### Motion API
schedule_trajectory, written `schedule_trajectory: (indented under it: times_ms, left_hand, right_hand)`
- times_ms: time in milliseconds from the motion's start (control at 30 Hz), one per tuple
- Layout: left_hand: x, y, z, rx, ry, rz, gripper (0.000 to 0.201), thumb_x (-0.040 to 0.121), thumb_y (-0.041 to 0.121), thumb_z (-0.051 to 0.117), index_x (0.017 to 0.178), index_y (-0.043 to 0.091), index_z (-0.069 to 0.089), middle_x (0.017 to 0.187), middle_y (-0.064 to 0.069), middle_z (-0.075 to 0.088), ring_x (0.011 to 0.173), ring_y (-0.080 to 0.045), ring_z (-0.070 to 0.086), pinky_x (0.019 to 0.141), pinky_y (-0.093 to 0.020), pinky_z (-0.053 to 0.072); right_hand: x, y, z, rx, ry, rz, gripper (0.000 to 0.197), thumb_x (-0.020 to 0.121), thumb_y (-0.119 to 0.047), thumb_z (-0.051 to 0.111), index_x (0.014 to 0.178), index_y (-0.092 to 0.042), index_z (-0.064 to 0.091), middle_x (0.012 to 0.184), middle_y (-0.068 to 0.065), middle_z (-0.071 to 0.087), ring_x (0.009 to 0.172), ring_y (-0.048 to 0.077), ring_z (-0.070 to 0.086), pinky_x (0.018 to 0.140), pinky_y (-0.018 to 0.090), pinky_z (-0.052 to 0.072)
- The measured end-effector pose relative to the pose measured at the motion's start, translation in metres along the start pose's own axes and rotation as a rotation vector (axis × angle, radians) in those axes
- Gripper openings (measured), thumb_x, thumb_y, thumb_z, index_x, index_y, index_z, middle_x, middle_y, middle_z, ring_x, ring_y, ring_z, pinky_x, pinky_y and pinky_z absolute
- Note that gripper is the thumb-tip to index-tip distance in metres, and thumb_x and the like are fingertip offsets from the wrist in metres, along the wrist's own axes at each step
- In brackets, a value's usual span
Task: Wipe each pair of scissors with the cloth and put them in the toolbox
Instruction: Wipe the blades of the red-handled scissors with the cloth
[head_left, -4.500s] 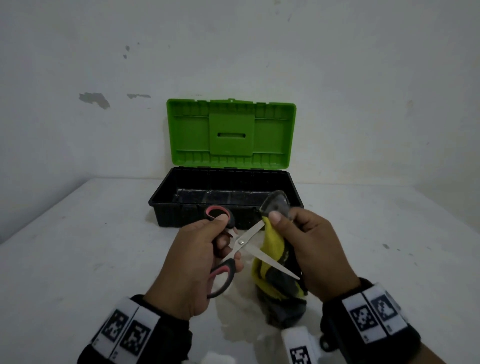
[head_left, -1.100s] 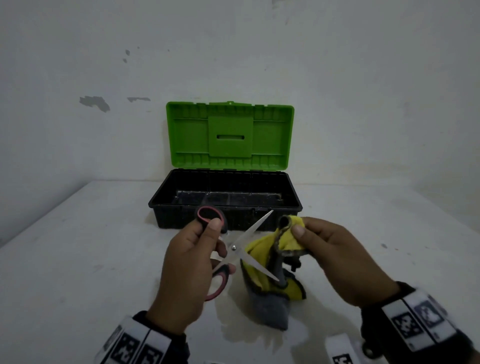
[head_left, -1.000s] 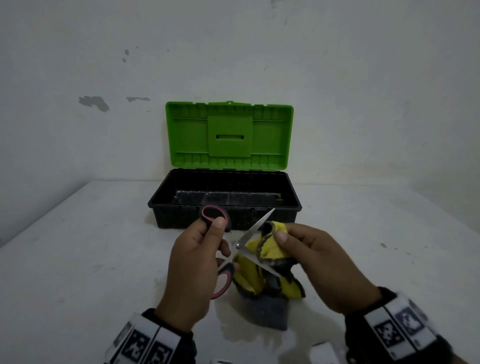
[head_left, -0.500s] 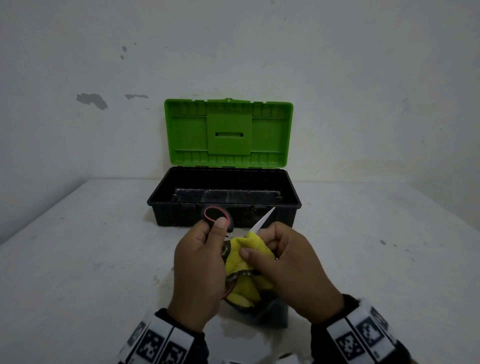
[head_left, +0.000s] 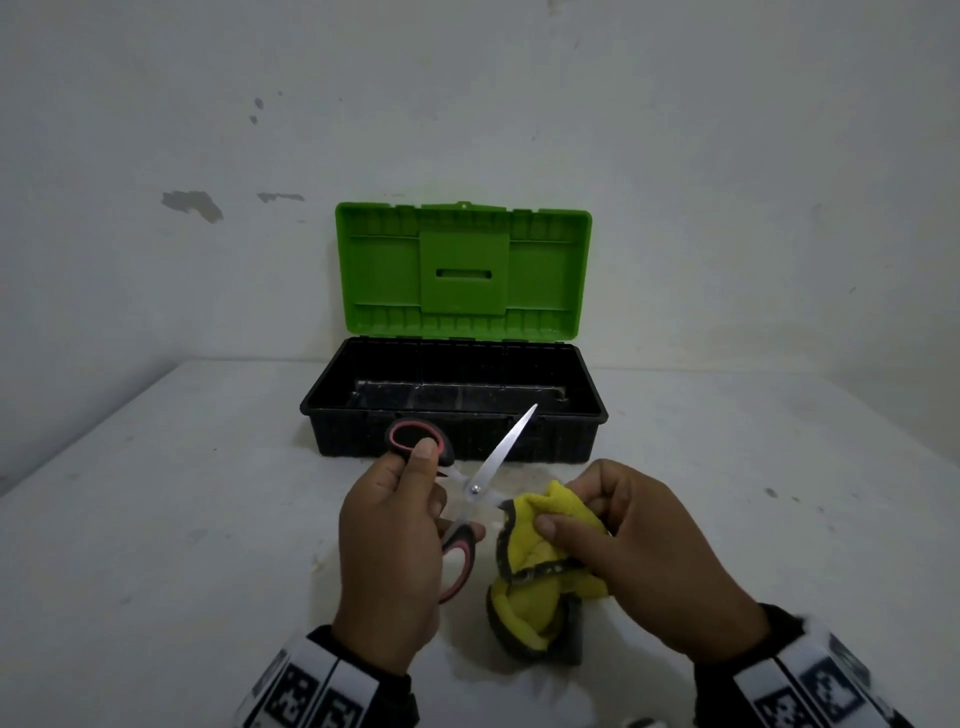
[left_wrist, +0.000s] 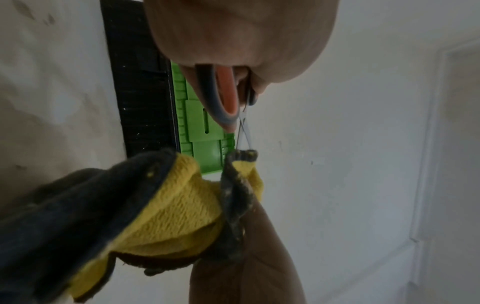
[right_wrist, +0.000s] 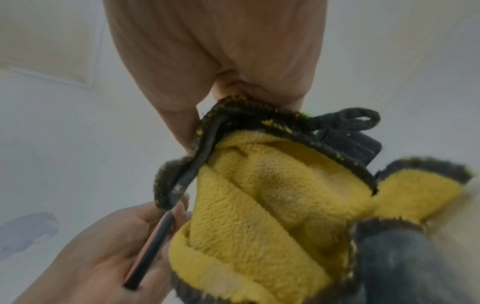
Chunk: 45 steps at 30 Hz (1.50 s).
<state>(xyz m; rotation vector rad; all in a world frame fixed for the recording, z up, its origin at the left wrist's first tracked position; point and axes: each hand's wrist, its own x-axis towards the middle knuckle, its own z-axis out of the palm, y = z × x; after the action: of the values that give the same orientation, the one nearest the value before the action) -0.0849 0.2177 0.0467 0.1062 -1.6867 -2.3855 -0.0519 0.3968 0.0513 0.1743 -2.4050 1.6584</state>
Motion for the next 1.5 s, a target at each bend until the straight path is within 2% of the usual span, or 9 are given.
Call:
schedule_trajectory:
  times_ms: [167,333,467,600,733,867,1067,1233,1500]
  left_hand:
    - [0.006,0.008,-0.004,-0.117,0.137,-0.020,0.030,0.099,0.029,0.051,0.074,0.015,0.059,0.051,0.007,0.044,0.051,-0.010,0.042,0.052,-0.035,0.055]
    - [0.016,0.023,-0.008,-0.194,0.228,0.060,0.030,0.101,0.027,0.049,0.074,0.017,0.059,0.054,0.005,0.039,0.051,-0.011,0.037,0.052,-0.034,0.055]
    - [0.018,0.025,-0.001,-0.269,0.297,0.070,0.022,0.101,0.025,0.050,0.086,0.012,0.060,0.057,0.001,0.031,0.051,-0.012,0.028,0.056,-0.034,0.056]
    - [0.026,0.024,0.000,-0.314,0.335,0.089,0.010,0.098,0.022,0.050,0.096,0.016,0.058,0.053,0.009,0.039,0.049,-0.010,0.030,0.070,-0.046,0.053]
    - [0.033,0.018,0.000,-0.376,0.359,0.081,0.006,0.095,0.018,0.050,0.094,0.013,0.054,0.056,0.006,0.039,0.051,-0.011,0.031,0.072,-0.050,0.051]
    - [0.032,0.018,0.007,-0.423,0.360,0.044,0.008,0.095,0.017,0.050,0.088,0.015,0.052,0.057,0.005,0.039,0.052,-0.012,0.033,0.070,-0.050,0.049]
    - [0.023,0.018,0.022,-0.495,0.315,0.000,0.026,0.101,0.038,0.045,0.093,0.015,0.054,0.062,0.004,0.038,0.052,-0.011,0.037,0.068,-0.045,0.056]
    - [0.019,0.018,0.018,-0.451,0.262,-0.003,0.038,0.102,0.044,0.040,0.084,0.015,0.057,0.059,0.004,0.041,0.051,-0.012,0.043,0.074,-0.051,0.054]
    - [0.004,0.020,-0.004,-0.200,0.025,0.031,0.019,0.099,0.019,0.052,0.091,0.009,0.066,0.069,-0.007,0.051,0.068,-0.018,0.058,0.079,-0.041,0.056]
  right_hand:
    - [0.010,0.011,-0.032,-0.067,0.005,0.059,0.017,0.080,-0.018,0.081,0.081,-0.010,0.066,0.071,0.013,0.073,0.061,0.031,0.068,0.053,0.034,0.054]
    - [0.038,0.024,-0.073,-0.332,0.119,0.134,0.020,0.082,-0.024,0.080,0.083,-0.009,0.066,0.065,0.005,0.071,0.043,0.003,0.058,0.040,0.018,0.042]
    - [0.066,0.054,-0.084,-0.653,-0.008,0.239,0.025,0.083,-0.035,0.077,0.090,-0.017,0.061,0.080,0.003,0.070,0.071,0.017,0.066,0.058,0.030,0.054]
    - [0.080,0.076,-0.079,-0.785,-0.114,0.349,0.025,0.087,-0.039,0.071,0.098,-0.020,0.059,0.096,0.001,0.065,0.084,0.012,0.060,0.061,0.021,0.045]
    - [0.080,0.064,-0.070,-0.937,-0.038,0.273,0.040,0.090,-0.049,0.063,0.118,-0.021,0.058,0.117,-0.001,0.063,0.106,0.017,0.059,0.090,0.032,0.048]
    - [0.052,0.009,-0.030,-0.517,0.023,0.009,0.029,0.086,-0.053,0.064,0.092,-0.025,0.069,0.089,-0.011,0.070,0.084,0.000,0.063,0.072,0.014,0.048]
    - [0.010,-0.038,0.037,0.133,-0.179,0.232,0.026,0.090,-0.042,0.063,0.089,-0.016,0.070,0.083,0.000,0.072,0.068,0.014,0.066,0.063,0.027,0.052]
    - [0.003,-0.037,0.059,0.336,-0.098,0.250,0.026,0.090,-0.027,0.068,0.092,-0.002,0.070,0.080,0.010,0.072,0.058,0.016,0.060,0.051,0.027,0.047]
    - [0.002,-0.038,0.053,0.528,-0.028,0.338,0.019,0.097,-0.012,0.060,0.093,0.005,0.069,0.085,0.014,0.075,0.056,0.017,0.063,0.046,0.024,0.048]
